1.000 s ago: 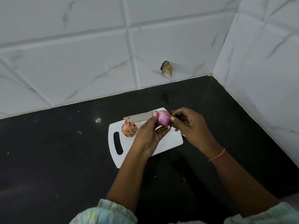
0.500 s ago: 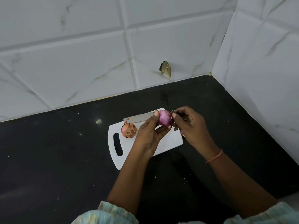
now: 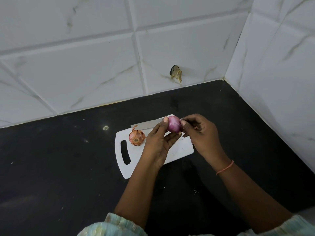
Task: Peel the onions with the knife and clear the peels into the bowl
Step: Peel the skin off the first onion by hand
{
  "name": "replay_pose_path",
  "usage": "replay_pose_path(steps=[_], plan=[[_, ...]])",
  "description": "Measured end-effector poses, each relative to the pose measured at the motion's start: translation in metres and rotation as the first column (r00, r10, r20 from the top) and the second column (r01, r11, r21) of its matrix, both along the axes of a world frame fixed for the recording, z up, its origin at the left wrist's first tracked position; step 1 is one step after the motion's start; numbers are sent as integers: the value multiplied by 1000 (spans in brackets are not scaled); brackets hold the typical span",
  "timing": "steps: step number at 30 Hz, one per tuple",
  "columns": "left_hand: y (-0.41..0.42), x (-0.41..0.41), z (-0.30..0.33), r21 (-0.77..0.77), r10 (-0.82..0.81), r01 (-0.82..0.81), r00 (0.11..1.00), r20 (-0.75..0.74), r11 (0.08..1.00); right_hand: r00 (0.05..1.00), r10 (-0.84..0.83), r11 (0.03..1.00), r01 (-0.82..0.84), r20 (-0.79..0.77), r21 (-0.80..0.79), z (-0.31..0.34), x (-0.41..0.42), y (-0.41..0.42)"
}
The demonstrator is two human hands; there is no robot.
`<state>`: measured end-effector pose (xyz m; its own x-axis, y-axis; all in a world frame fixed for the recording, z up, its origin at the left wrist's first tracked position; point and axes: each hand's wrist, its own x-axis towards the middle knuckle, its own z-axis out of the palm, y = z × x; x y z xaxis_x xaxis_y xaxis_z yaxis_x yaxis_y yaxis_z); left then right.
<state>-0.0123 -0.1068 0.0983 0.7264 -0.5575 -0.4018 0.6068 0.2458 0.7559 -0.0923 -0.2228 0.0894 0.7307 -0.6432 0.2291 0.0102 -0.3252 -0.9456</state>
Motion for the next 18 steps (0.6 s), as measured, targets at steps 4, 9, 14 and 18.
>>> replay_pose_path(steps=[4,9,14,18], plan=[[-2,-2,3,34,-47,46,999,6,998,1000,1,998,-1,-2,-65,1,0,1],[-1,-3,4,34,-70,70,998,0,997,999,5,1000,-4,-40,8,4,-1,1],[-2,-4,3,39,-95,96,995,-28,995,1000,-7,983,11,-21,186,11,-5,0],[-5,-4,4,-3,-94,95,992,-89,996,1000,-22,944,23,-8,329,16,-8,2]])
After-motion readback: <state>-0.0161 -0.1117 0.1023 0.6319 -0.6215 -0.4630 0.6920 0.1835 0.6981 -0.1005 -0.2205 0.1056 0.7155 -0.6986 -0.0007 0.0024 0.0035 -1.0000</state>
